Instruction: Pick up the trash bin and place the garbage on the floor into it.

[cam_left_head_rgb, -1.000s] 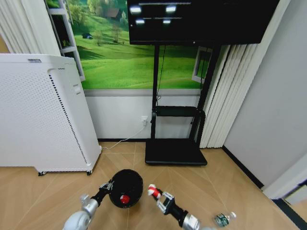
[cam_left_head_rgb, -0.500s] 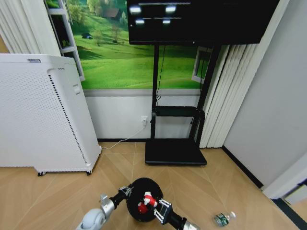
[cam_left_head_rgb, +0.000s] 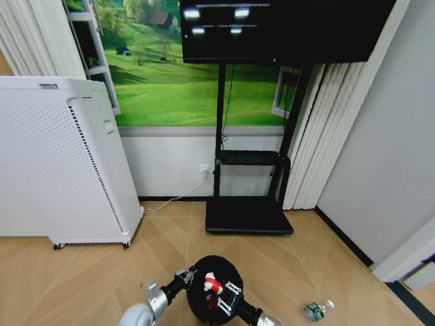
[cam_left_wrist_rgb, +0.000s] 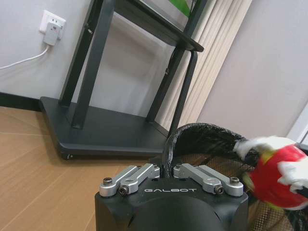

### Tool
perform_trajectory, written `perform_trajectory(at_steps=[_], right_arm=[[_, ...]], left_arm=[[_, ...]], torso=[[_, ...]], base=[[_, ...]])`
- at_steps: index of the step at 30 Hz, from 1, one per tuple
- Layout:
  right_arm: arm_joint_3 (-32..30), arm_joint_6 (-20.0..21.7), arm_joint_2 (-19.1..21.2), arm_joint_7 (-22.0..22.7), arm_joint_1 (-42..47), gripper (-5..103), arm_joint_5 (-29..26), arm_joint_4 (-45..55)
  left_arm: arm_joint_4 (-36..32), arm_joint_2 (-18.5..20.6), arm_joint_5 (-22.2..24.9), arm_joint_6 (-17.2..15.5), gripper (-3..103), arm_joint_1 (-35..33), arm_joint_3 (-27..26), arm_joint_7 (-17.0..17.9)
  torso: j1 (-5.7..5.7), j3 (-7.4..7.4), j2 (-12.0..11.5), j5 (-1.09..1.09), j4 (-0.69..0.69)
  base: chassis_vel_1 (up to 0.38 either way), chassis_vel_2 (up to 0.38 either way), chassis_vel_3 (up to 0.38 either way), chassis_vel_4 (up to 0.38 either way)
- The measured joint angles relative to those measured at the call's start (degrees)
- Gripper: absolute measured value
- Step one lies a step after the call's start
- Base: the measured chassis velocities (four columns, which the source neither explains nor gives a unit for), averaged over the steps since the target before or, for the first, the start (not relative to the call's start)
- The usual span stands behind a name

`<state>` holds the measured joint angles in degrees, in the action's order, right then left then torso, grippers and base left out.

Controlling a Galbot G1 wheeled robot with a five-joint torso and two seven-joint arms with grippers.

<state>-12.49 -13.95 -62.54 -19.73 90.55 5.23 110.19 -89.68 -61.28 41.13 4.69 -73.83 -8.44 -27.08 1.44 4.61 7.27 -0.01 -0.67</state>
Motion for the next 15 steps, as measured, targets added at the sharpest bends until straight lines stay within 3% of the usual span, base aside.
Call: perform_trajectory(at_steps=[1, 4, 8, 9, 15], right_arm=[[0.0, 0.0, 0.0, 0.0, 0.0, 52, 0.0, 0.0], [-0.4, 0.0, -0.2, 0.3, 0.4, 69, 0.0, 0.5], [-0.6, -0.2, -0.2, 0.6, 0.6, 80, 0.0, 1.0], [-0.9, -0.3, -0.1, 1.1, 0.8, 90, -0.1, 1.4], [-3.0, -0.5, -0.5, 4.6, 0.6, 100, -2.3, 1.7]], left_arm=[[0.0, 0.0, 0.0, 0.0, 6, 0.0, 0.0, 0.0], [-0.4, 0.1, 0.2, 0.0, 6, -0.2, -0.7, 0.5], [-0.6, 0.1, 0.6, 0.0, 6, -0.4, -1.0, 1.0], [-0.6, 0.0, 0.8, 0.0, 6, -0.5, -1.4, 1.3], [-0.3, -0.2, 1.7, 0.1, 6, -0.5, -3.6, 2.1]], torso=[[0.00, 0.00, 0.0, 0.00, 0.00], [0.00, 0.00, 0.0, 0.00, 0.00], [0.00, 0.00, 0.0, 0.01, -0.01], [0.00, 0.00, 0.0, 0.00, 0.00], [0.00, 0.00, 0.0, 0.00, -0.02]], base=[[0.000, 0.000, 0.000, 0.000], [0.000, 0.000, 0.000, 0.000], [0.000, 0.000, 0.000, 0.000], [0.000, 0.000, 0.000, 0.000], [0.000, 0.000, 0.000, 0.000]])
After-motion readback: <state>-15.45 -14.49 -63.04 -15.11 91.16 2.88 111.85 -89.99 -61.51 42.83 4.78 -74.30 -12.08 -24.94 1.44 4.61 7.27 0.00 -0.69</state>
